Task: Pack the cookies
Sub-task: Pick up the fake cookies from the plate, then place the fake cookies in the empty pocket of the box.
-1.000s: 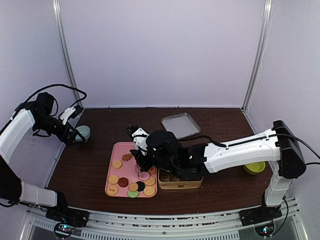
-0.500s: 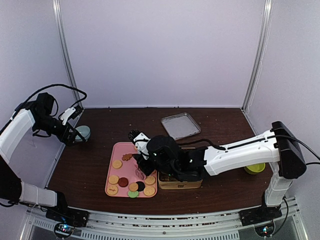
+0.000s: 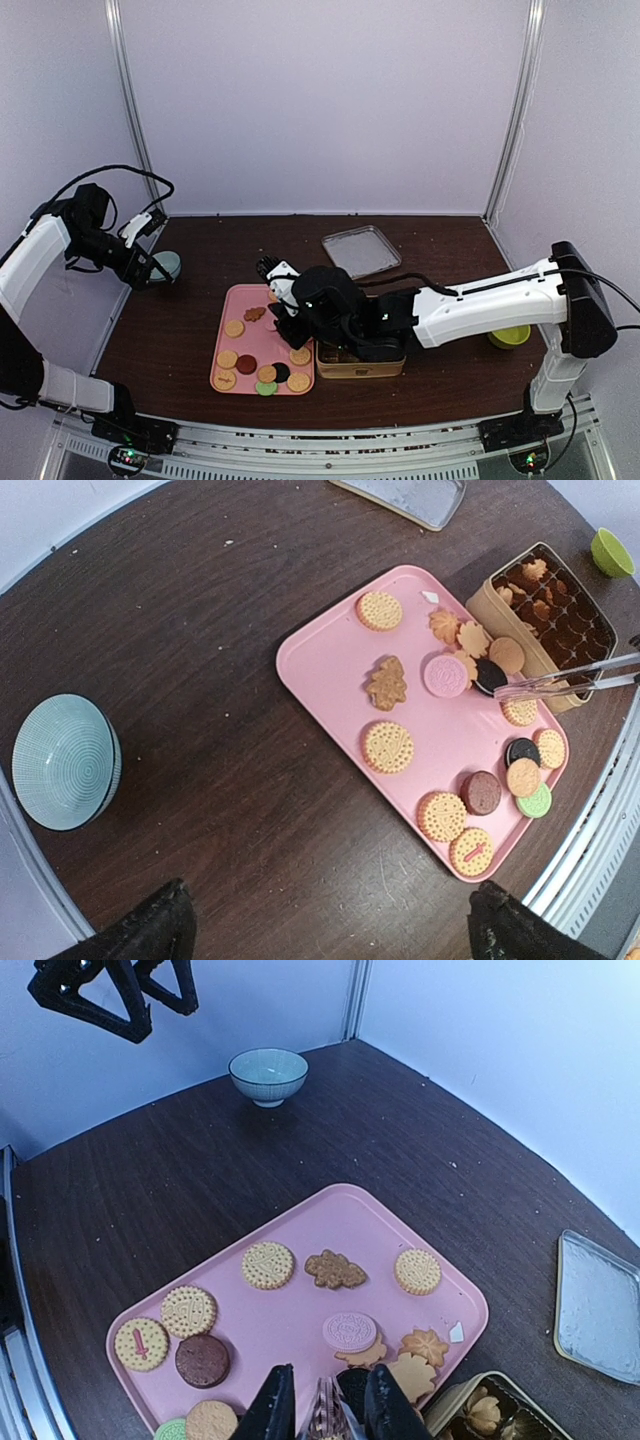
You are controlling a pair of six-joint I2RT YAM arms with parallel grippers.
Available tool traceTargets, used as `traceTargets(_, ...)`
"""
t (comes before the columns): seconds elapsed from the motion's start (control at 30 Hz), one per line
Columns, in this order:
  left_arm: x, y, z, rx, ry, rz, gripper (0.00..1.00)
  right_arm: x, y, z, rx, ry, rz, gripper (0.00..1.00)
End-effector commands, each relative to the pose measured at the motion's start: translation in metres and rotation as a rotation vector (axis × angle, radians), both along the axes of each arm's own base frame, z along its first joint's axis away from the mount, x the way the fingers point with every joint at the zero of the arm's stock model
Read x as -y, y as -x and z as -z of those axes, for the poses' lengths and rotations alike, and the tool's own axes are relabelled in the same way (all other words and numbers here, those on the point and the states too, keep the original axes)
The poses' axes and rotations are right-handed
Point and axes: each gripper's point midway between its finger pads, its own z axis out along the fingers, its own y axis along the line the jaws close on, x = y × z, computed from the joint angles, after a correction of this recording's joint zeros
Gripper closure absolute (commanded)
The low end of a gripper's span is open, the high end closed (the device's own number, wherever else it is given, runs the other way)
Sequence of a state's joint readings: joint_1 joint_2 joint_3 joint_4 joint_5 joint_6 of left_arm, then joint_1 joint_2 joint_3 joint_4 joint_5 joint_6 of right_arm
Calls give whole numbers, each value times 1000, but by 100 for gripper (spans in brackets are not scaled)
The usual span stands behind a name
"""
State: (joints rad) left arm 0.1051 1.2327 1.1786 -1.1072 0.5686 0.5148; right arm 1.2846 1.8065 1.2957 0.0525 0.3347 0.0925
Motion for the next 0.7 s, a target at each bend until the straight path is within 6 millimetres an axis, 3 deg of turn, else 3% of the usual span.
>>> traceTargets(0.0,4,-3,-11,19,28,19,2,6,-4,-78,69,-145,28,100)
traceTargets(0.1,4,-3,-11,9,31,22,2,16,-9,-98,81,-189,44,100)
traceTargets(0.2,3,-2,-10,7,26,21,2,33,-20,-105,86,-222,79,100)
traceTargets(0.3,3,-2,-9,5,18,21,2,54,-33,-98,76,-215,127,100)
traceTargets(0.47,2,-1,-8,4,15,22,2,80,-37,-80,54,-181,155,100)
traceTargets(0.67,3,-1,-5,-8,24,27,2,92,-31,-60,13,-157,160,100)
